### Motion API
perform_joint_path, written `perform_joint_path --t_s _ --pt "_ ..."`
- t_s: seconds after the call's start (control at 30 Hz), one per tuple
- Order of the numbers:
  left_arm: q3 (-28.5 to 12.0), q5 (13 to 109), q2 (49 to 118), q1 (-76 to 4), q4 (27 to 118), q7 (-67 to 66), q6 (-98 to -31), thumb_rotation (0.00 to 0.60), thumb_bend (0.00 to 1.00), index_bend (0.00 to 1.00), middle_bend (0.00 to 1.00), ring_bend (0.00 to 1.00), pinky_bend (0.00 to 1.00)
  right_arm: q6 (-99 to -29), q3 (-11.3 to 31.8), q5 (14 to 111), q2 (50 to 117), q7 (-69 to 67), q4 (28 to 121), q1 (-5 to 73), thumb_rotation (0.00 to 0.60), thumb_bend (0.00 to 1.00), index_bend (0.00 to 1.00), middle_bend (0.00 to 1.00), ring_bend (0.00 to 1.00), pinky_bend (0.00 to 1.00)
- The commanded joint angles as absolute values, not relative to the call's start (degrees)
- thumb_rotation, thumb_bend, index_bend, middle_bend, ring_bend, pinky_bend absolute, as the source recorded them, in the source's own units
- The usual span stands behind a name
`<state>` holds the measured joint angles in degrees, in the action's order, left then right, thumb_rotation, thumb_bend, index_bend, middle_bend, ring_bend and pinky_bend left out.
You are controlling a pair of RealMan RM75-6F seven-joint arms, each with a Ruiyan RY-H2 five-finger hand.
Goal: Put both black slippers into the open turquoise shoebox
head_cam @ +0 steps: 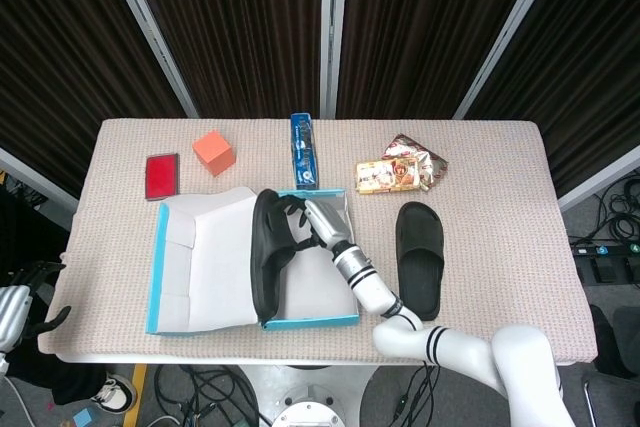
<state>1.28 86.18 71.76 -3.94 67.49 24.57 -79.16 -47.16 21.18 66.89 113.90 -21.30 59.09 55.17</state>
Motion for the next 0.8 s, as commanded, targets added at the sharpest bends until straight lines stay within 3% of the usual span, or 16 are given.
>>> perform_joint_path --t_s 0.03,0.8 --pt "1.3 86.2 71.7 -4.0 67.5 24.6 -79.1 0.6 0.26 0.24 0.23 0.13 0.25 -46.8 20.8 67.0 113.4 -20.3 59.1 55.0 0.6 0.16 0.65 0.54 0.34 0.5" --pt "1.5 86.2 71.9 -4.3 67.0 25.9 -78.0 0.6 0.26 0.24 0.23 0.13 0.25 -42.5 19.7 63.4 112.1 -6.0 60.2 56.9 0.6 0.17 0.64 0.54 0.34 0.5"
